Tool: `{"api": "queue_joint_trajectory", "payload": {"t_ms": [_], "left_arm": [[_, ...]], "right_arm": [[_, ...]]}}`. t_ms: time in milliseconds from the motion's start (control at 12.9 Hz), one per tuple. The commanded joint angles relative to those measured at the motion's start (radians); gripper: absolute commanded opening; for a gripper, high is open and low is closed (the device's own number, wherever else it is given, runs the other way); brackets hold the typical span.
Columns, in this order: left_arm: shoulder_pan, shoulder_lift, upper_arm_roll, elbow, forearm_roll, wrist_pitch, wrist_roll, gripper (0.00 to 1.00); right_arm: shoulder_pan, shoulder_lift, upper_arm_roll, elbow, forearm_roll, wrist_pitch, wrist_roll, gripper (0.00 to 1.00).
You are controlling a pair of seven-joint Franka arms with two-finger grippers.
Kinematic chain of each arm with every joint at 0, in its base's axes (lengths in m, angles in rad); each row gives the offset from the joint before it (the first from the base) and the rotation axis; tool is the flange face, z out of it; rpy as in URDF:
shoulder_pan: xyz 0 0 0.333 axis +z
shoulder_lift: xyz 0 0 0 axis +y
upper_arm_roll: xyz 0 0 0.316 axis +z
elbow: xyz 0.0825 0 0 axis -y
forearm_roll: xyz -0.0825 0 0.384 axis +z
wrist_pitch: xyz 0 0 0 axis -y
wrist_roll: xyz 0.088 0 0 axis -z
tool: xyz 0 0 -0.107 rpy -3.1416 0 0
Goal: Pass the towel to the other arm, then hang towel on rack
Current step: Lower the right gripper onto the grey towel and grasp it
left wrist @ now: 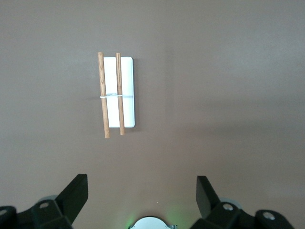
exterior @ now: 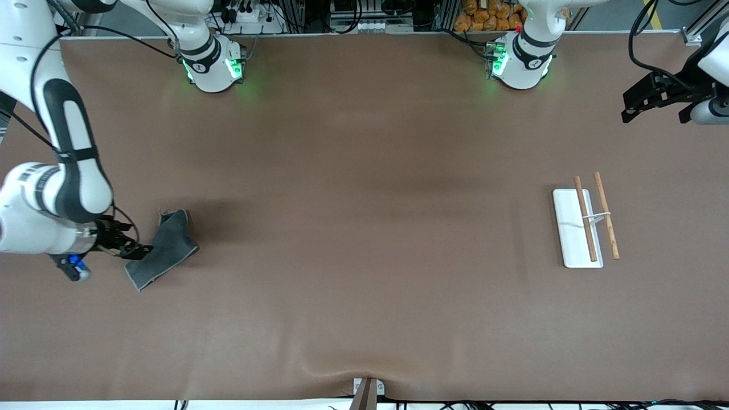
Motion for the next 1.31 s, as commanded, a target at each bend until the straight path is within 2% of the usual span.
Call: {"api": "queue_joint_trajectory", "payload": {"t_ms": [0, 309, 850, 927, 1159, 1236], "left_arm": [[0.002, 0.005, -0.004, 0.016, -0.006, -0.011, -0.001, 1.00], [-0.004, 0.022, -0.006, 0.017, 0.003, 0.001, -0.005, 1.00], [0.003, 0.030, -0.008, 0.017, 0.004, 0.006, -0.004, 1.00], [0.003, 0.030, -0.006, 0.017, 0.006, 0.007, -0.004, 1.00], [0.006, 0.030, -0.001, 0.019, 0.004, 0.009, -0.002, 1.00], [0.006, 0.030, 0.002, 0.019, 0.006, 0.009, -0.002, 1.00]], "right_arm": [[0.024, 0.018, 0.001, -0.025, 0.014, 0.029, 0.005, 1.00], [0.050, 0.030, 0.001, -0.056, 0.005, 0.031, -0.001, 1.00], [-0.015, 0.038, 0.003, -0.079, 0.008, 0.032, -0.165, 1.00], [-0.015, 0.038, 0.003, -0.087, 0.012, 0.037, -0.165, 0.95], [-0.010, 0.033, 0.003, -0.153, 0.014, 0.153, -0.167, 0.28], [-0.012, 0.033, 0.004, -0.153, 0.014, 0.153, -0.165, 0.08]]}}
